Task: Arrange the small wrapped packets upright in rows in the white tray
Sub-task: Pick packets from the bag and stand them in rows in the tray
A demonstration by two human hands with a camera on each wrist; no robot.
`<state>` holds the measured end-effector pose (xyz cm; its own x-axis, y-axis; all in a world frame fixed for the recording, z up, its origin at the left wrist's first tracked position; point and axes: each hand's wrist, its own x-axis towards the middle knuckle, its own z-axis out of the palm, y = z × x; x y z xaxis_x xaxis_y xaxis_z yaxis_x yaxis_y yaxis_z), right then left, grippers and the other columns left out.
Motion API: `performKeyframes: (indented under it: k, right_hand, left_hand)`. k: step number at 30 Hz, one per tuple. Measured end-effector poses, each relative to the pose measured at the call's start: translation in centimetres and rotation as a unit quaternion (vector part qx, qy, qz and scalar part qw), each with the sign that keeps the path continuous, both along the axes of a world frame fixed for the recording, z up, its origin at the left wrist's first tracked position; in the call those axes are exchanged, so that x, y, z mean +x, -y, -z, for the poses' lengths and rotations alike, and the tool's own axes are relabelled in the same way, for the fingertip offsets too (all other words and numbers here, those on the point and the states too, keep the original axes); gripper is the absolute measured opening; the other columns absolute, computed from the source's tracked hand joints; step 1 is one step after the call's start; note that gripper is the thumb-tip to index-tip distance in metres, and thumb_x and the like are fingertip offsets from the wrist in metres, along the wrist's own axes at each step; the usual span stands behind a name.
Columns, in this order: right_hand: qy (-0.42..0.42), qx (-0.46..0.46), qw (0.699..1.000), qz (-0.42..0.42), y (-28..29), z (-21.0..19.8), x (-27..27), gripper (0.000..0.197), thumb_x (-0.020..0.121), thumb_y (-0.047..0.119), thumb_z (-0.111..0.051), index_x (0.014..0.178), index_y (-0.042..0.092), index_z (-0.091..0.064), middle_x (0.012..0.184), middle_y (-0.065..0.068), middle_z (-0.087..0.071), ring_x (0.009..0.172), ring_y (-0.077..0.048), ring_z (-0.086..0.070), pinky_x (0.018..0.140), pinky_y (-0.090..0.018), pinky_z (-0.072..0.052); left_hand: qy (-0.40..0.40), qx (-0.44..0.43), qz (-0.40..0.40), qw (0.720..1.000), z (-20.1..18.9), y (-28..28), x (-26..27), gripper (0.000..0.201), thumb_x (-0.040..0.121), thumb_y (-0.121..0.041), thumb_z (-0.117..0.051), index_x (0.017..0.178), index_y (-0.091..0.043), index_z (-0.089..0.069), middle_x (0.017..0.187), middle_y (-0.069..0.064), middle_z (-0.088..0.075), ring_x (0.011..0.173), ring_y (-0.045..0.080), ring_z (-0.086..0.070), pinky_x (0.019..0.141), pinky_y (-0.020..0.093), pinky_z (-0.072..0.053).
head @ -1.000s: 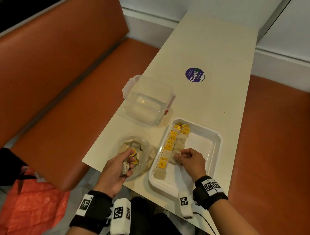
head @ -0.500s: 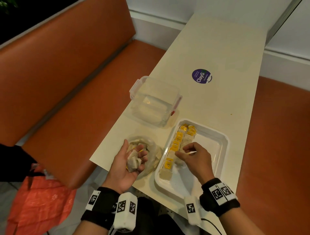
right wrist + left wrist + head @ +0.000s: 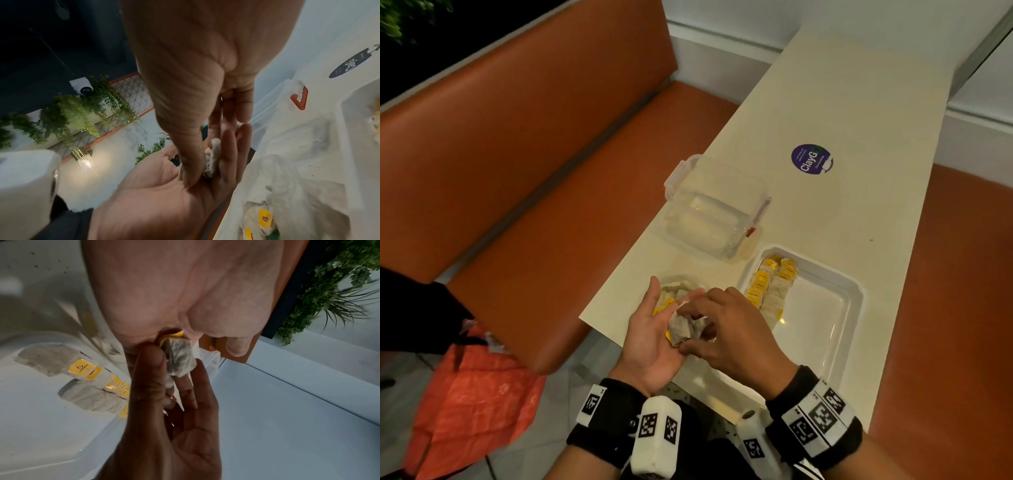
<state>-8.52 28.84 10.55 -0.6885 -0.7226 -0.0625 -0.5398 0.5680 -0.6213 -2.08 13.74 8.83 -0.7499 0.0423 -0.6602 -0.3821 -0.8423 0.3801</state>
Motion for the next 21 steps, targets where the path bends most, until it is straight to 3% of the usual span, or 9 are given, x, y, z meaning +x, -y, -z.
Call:
performKeyframes:
  k: [3, 5, 8, 10, 14, 16, 19, 21]
  right_hand:
    - [0.007, 0.003, 1.000, -0.014, -0.1, -0.2, -0.1, 0.057, 0.073, 0.060, -0.082, 0.125, 0.041, -0.067, 0.115, 0.016, -0.063, 0.101, -0.010, -0.048, 0.078, -0.016, -0.032]
    - [0.011, 0.013, 1.000, -0.026, 0.0, -0.4, -0.1, 0.056, 0.075, 0.061, -0.081, 0.126, 0.042, -0.066, 0.118, 0.017, -0.062, 0.103, -0.010, -0.049, 0.082, -0.021, -0.039]
    - [0.028, 0.024, 0.999, -0.029, 0.1, -0.7, -0.1, 0.042, 0.079, 0.056, -0.080, 0.117, 0.043, -0.069, 0.119, 0.016, -0.063, 0.104, -0.010, -0.049, 0.085, -0.028, -0.046]
    - [0.048, 0.011, 0.999, -0.015, 0.0, -0.8, -0.3, 0.032, 0.080, 0.054, -0.080, 0.108, 0.042, -0.072, 0.111, 0.018, -0.065, 0.101, -0.008, -0.052, 0.083, -0.028, -0.049]
    - [0.099, -0.024, 0.995, 0.023, -0.2, -0.6, -1.0, 0.012, 0.085, 0.046, -0.079, 0.090, 0.036, -0.078, 0.090, 0.017, -0.070, 0.084, -0.003, -0.059, 0.074, -0.025, -0.049]
    - [0.122, -0.038, 0.991, 0.041, -0.3, -0.5, -1.3, 0.007, 0.086, 0.041, -0.079, 0.087, 0.034, -0.079, 0.088, 0.017, -0.072, 0.081, -0.004, -0.061, 0.073, -0.026, -0.050]
    - [0.188, -0.080, 0.975, 0.084, -0.7, -0.5, -1.5, 0.009, 0.087, 0.040, -0.080, 0.085, 0.032, -0.077, 0.087, 0.019, -0.074, 0.080, -0.004, -0.065, 0.069, -0.017, -0.046]
    - [0.263, -0.141, 0.947, 0.116, -1.0, -0.4, -1.6, 0.011, 0.089, 0.035, -0.080, 0.088, 0.025, -0.077, 0.086, 0.013, -0.077, 0.078, -0.009, -0.070, 0.071, -0.019, -0.049]
  left_hand:
    - [0.007, -0.033, 0.009, 0.999, 0.0, 0.0, 0.3, 0.083, 0.096, -0.078, -0.045, 0.140, -0.010, -0.067, 0.148, 0.016, -0.061, 0.140, 0.036, -0.055, 0.106, 0.049, -0.050]
    - [0.006, -0.048, 0.022, 0.999, 0.0, 0.0, 0.4, 0.082, 0.097, -0.078, -0.042, 0.142, -0.013, -0.065, 0.147, 0.014, -0.062, 0.137, 0.034, -0.059, 0.107, 0.050, -0.049]
    - [-0.009, -0.052, 0.033, 0.998, -0.4, -0.2, 0.5, 0.081, 0.098, -0.076, -0.039, 0.143, -0.013, -0.062, 0.143, 0.013, -0.066, 0.130, 0.032, -0.065, 0.092, 0.043, -0.057]
    - [-0.012, -0.055, 0.033, 0.998, -0.6, -0.1, 0.6, 0.080, 0.098, -0.075, -0.039, 0.142, -0.012, -0.064, 0.139, 0.014, -0.068, 0.126, 0.032, -0.068, 0.082, 0.036, -0.059]
    - [-0.009, -0.065, 0.030, 0.997, -0.1, 0.5, 0.9, 0.085, 0.098, -0.075, -0.041, 0.144, -0.007, -0.060, 0.140, 0.019, -0.065, 0.116, 0.030, -0.070, 0.094, 0.041, -0.051]
    - [-0.018, -0.059, 0.026, 0.998, 0.2, 0.7, 1.0, 0.087, 0.097, -0.076, -0.044, 0.145, -0.005, -0.059, 0.139, 0.020, -0.064, 0.103, 0.026, -0.066, 0.083, 0.039, -0.050]
    - [-0.029, -0.057, 0.020, 0.998, 0.6, 0.8, 1.1, 0.085, 0.099, -0.072, -0.046, 0.145, -0.002, -0.057, 0.142, 0.021, -0.063, 0.106, 0.029, -0.061, 0.077, 0.040, -0.046]
    - [-0.039, -0.065, 0.020, 0.997, 0.6, 0.8, 1.2, 0.073, 0.104, -0.060, -0.051, 0.143, 0.001, -0.057, 0.132, 0.022, -0.066, 0.102, 0.030, -0.063, 0.073, 0.039, -0.045]
